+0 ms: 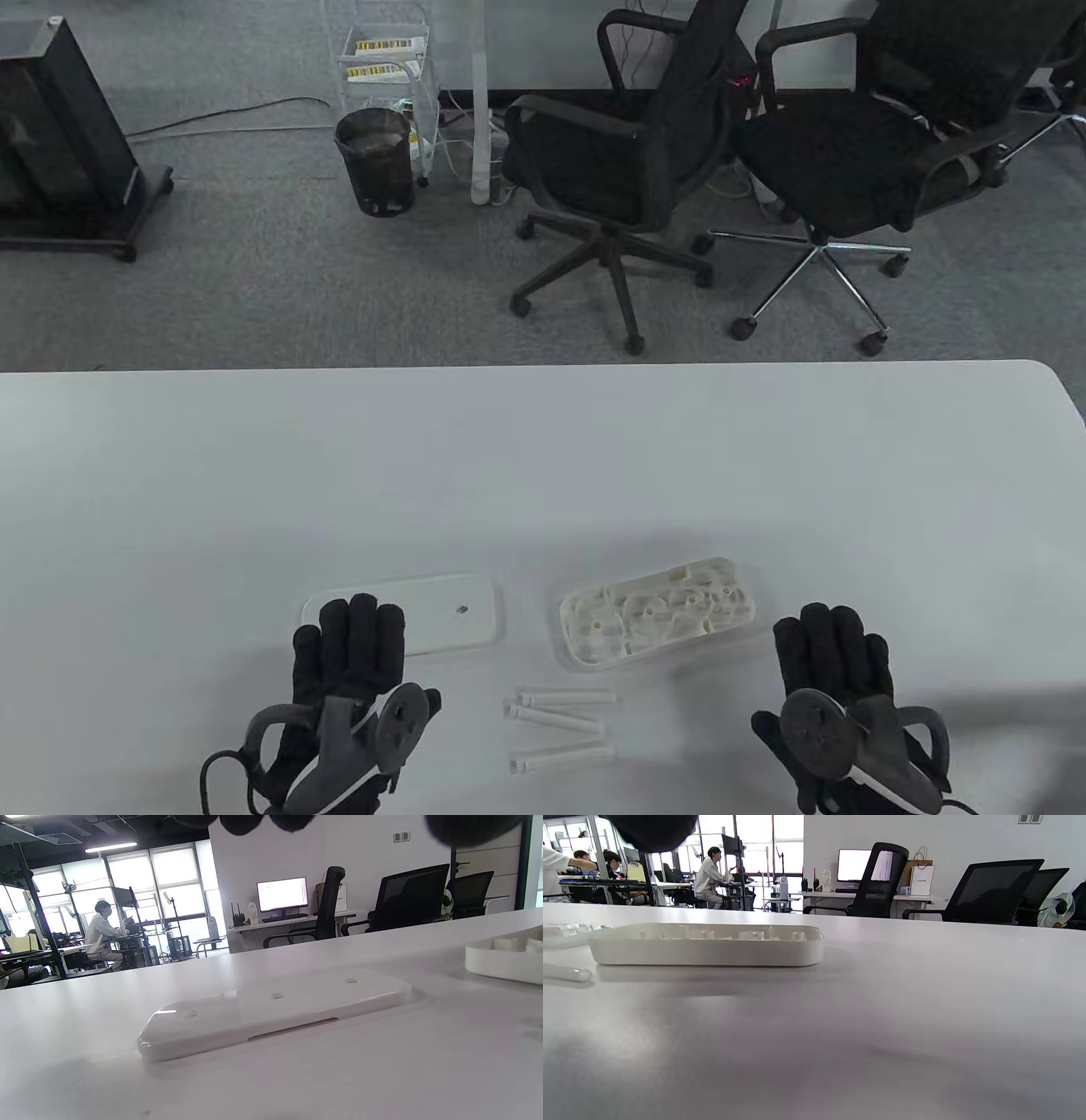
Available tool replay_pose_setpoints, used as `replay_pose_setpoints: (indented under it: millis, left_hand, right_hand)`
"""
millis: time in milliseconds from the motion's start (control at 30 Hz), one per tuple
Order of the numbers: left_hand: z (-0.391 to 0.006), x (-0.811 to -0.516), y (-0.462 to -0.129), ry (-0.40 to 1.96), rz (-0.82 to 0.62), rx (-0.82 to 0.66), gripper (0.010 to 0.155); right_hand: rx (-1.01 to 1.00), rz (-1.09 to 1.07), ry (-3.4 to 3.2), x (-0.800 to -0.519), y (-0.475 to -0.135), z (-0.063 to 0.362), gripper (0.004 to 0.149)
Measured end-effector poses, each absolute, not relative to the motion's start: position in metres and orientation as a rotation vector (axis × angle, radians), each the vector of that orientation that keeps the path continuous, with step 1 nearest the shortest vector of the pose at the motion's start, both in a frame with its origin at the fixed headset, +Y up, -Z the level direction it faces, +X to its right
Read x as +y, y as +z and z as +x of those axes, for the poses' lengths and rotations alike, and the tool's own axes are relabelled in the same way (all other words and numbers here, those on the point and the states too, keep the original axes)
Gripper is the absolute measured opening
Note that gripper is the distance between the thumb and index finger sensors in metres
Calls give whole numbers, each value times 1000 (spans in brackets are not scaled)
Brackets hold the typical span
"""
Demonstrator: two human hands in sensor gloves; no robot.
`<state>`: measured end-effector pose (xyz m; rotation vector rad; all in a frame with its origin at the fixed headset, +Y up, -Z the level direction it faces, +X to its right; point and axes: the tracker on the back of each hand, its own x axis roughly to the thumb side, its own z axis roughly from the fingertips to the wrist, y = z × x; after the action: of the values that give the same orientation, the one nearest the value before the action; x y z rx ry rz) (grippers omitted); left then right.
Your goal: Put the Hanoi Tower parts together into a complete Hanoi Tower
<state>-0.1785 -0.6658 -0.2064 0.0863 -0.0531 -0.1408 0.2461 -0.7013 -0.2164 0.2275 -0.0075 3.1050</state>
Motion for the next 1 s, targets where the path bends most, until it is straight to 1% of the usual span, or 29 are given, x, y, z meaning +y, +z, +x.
replay_pose_setpoints:
  millis: [133,433,633,767,833,1000]
  left_hand:
    - [-179,-664,-206,-130,94,-51,93]
    - [-182,-662,-204,-104,118,-49,93]
    - [-183,-661,-205,-80,102,-67,93]
    - [-184,-658,-203,-63,117,-58,93]
    - [-182,-658,-204,-59,123,-62,93]
    - [-180,-661,-204,-71,125,-66,92]
  right_hand:
    - [-11,230,3092,-701,-217,247,93]
    - [63,284,3110,-710,-219,242,94]
    - [162,326,3084,-712,-227,243,94]
    - [257,401,3120,-700,-238,239,94]
    - [292,405,3138,-692,-244,238,94]
    - [207,474,3145,-662,-267,235,96]
